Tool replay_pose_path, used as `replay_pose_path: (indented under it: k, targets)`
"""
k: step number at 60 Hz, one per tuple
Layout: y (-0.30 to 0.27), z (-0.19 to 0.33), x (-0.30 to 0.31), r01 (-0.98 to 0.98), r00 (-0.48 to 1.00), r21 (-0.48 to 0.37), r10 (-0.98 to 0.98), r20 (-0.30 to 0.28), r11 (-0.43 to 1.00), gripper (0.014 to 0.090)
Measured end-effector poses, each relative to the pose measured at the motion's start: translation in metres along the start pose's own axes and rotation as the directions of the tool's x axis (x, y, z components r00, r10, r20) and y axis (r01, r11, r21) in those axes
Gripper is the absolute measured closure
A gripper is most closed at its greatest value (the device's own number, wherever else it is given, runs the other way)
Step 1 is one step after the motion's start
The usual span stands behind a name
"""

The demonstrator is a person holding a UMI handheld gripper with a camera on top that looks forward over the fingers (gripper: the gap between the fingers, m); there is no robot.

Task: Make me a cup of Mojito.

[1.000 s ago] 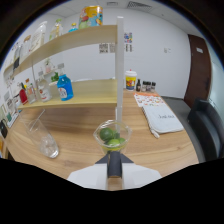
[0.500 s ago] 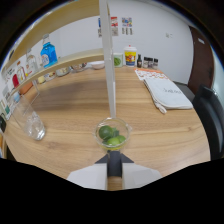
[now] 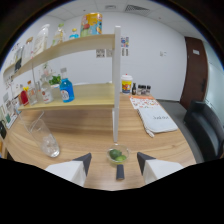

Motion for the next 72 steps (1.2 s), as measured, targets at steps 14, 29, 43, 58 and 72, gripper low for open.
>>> replay_pose_path:
  k: [14, 29, 43, 58, 72]
  targets:
    - [-0.041, -0.059, -0.097, -0.049, 0.997, 0.13, 0.041, 0.067, 0.99, 0.0193]
    - [-0.009, -0.072, -0.192, -0.046, 0.994, 0.106, 0.036, 0.101, 0.993, 0.0187]
    - [-0.025, -0.064, -0.231, -0.051, 0.991, 0.107, 0.037, 0.126, 0.993, 0.0184]
    - [-0.124, -0.023, -0.233, -0.038, 0.992, 0.197, 0.012, 0.128, 0.98, 0.0194]
    - [-0.165, 0.036, -0.232, 0.01, 0.993, 0.192, -0.032, 0.111, 0.981, 0.0239]
